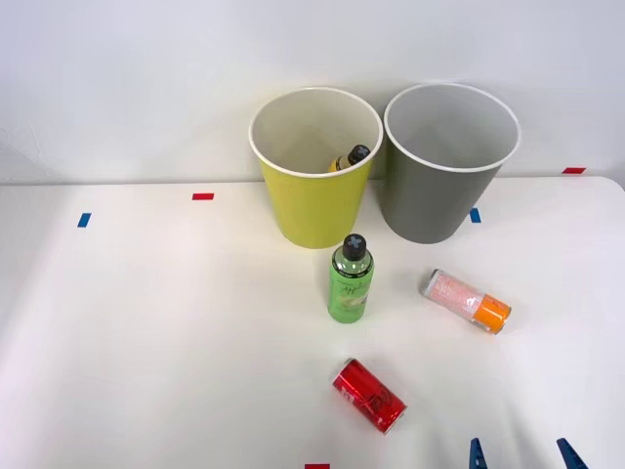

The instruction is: Put cans in the gray bin, plastic bottles in the light green bin

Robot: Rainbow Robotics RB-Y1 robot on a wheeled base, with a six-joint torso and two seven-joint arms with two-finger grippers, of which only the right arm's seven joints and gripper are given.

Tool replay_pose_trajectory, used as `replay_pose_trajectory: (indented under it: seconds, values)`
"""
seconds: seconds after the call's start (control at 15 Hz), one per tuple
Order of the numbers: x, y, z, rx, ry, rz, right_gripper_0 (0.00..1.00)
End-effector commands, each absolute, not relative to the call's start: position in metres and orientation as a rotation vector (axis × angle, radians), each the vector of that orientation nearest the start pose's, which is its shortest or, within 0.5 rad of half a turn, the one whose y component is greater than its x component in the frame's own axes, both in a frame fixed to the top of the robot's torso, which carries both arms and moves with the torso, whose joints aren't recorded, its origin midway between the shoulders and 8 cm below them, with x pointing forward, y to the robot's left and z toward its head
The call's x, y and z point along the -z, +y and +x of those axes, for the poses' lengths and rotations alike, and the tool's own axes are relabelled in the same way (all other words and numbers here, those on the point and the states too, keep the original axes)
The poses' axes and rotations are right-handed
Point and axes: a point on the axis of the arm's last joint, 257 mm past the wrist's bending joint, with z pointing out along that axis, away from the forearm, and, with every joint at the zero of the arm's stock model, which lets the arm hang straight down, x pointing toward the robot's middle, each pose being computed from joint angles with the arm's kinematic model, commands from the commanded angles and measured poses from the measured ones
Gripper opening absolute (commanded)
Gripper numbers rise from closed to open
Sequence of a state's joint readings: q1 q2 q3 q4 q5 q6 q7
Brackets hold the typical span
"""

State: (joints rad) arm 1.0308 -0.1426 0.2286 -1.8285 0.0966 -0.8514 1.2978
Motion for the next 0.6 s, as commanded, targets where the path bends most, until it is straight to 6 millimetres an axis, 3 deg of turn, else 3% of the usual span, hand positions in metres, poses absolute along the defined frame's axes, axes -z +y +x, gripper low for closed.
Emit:
replay_pose_trajectory:
  seconds: [0.07,0.6]
  values:
    - [0.2634,-0.2289,0.2084,-0.145,1.463,0.096,1.00]
    - [0.2634,-0.2289,0.2084,-0.145,1.463,0.096,1.00]
